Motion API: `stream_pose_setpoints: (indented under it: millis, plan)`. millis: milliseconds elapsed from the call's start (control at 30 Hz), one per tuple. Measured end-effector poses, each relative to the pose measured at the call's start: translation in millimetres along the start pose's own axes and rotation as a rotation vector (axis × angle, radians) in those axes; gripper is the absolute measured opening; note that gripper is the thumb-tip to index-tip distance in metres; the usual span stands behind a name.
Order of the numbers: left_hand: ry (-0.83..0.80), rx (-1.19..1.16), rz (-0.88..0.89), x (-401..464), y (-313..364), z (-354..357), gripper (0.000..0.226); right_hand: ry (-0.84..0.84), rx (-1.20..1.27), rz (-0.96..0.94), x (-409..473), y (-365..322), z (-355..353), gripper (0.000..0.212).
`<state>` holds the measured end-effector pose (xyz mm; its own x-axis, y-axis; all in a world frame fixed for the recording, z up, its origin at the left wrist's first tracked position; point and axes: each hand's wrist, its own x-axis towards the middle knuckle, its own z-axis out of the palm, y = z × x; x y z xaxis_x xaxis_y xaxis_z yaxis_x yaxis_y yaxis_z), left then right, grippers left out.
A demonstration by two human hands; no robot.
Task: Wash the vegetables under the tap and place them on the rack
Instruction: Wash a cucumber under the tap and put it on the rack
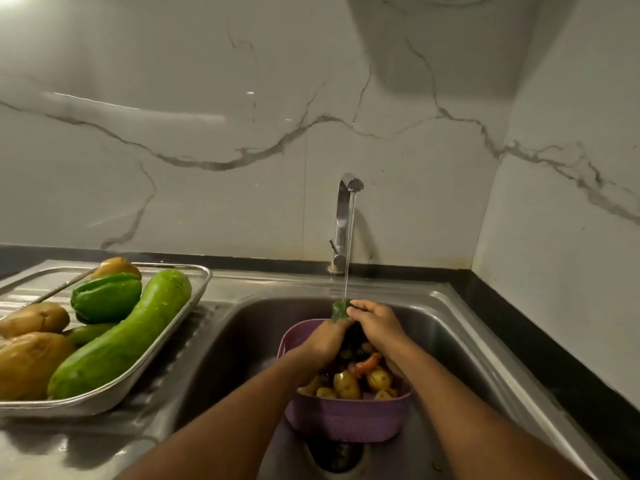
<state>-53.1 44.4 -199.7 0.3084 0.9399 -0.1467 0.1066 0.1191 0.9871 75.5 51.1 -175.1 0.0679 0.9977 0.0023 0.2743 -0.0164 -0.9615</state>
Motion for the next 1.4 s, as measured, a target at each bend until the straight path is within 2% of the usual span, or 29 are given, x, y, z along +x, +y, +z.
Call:
stream_pose_setpoints:
  millis: [33,100,233,333,433,467,567,667,733,900,1033,1167,1300,1400]
  plan:
    - [0.040,-0.070,0.000,-3,2,4,0.043,-0.016,0.048,0.012,-4,-4,2,0.031]
    - [0.144,-0.050,0.034,-6,3,9,0.047,-0.032,0.109,0.018,-12,-11,7,0.029]
    - [0.326,0.243,0.252,-13,1,-1,0.038,-0.059,0.074,-0.055,-17,-20,8,0.023]
    - [0.215,0.282,0.252,-16,-4,-9,0.027,-0.058,-0.132,-0.174,-14,-18,4,0.026]
    - [0.090,0.206,0.223,-15,-4,-14,0.022,0.069,-0.354,-0.270,-15,-14,4,0.035]
    - [0.071,0.217,0.227,-15,-3,-16,0.025,0.114,-0.384,-0.275,-17,-13,5,0.037]
    - [0.031,0.370,0.254,-14,-5,-17,0.060,0.180,-0.402,-0.267,-17,-10,8,0.032]
    - [0.124,0.430,0.264,-11,-6,-9,0.070,0.158,-0.476,-0.282,-13,-10,11,0.031]
    - [0.201,0.376,0.258,-8,-3,-6,0.061,0.099,-0.398,-0.238,-13,-13,12,0.032]
    - [0.268,0.023,0.158,-11,10,-4,0.032,-0.087,0.082,-0.033,-10,-22,6,0.025]
    - [0.246,-0.250,0.142,-15,19,2,0.033,-0.136,0.297,0.040,-15,-25,0,0.032]
    - [0.187,-0.397,0.135,-19,28,9,0.034,-0.108,0.465,0.041,-19,-26,-5,0.042]
    - [0.209,-0.320,0.099,-17,22,13,0.030,-0.006,0.343,0.015,-19,-23,-4,0.045]
    - [0.227,-0.215,0.101,-12,11,10,0.036,0.064,0.075,-0.092,-14,-17,-2,0.034]
